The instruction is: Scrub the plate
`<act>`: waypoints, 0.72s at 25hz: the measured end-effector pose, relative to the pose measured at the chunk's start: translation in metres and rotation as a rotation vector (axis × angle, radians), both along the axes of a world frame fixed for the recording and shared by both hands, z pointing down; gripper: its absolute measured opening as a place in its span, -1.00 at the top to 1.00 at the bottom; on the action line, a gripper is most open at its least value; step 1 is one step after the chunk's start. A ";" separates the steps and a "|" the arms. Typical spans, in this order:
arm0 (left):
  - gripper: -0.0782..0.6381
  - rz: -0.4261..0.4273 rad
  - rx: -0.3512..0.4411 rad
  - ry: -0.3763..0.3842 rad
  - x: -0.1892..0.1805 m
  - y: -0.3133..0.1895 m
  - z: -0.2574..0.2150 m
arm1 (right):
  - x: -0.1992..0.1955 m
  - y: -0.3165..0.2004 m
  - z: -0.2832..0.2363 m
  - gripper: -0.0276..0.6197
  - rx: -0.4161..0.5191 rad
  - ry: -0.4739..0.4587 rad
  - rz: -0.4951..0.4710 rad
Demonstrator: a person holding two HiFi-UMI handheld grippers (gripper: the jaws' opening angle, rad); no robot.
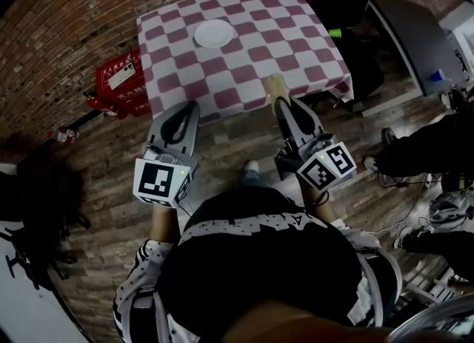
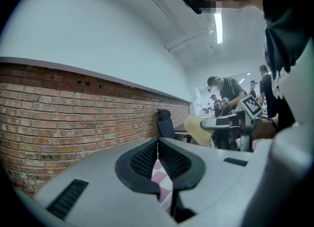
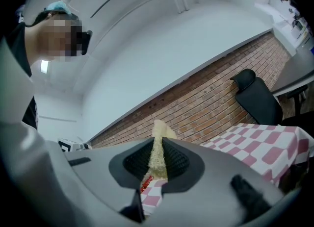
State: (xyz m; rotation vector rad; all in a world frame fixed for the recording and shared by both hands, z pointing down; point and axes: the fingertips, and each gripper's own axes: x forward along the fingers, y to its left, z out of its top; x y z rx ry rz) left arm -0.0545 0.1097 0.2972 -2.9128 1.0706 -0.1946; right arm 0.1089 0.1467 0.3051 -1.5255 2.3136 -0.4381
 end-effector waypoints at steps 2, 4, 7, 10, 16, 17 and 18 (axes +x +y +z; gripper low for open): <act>0.74 -0.005 0.006 -0.010 0.008 -0.006 -0.001 | 0.010 -0.008 0.000 0.75 0.000 -0.002 -0.006; 0.74 -0.013 0.015 -0.024 0.016 -0.013 -0.002 | 0.020 -0.016 0.000 0.75 0.003 -0.005 -0.011; 0.74 -0.036 0.022 -0.038 0.028 -0.027 -0.004 | 0.036 -0.029 0.000 0.75 0.005 -0.011 -0.019; 0.74 -0.056 0.025 -0.050 0.041 -0.039 -0.005 | 0.051 -0.043 0.003 0.75 -0.002 -0.013 -0.031; 0.74 -0.053 0.012 -0.060 0.067 -0.052 0.001 | 0.072 -0.070 0.012 0.75 -0.022 -0.027 -0.067; 0.74 -0.063 0.010 -0.066 0.069 -0.055 0.001 | 0.074 -0.074 0.013 0.75 -0.024 -0.028 -0.078; 0.74 -0.075 0.011 -0.072 0.070 -0.058 0.001 | 0.076 -0.078 0.014 0.75 -0.025 -0.029 -0.088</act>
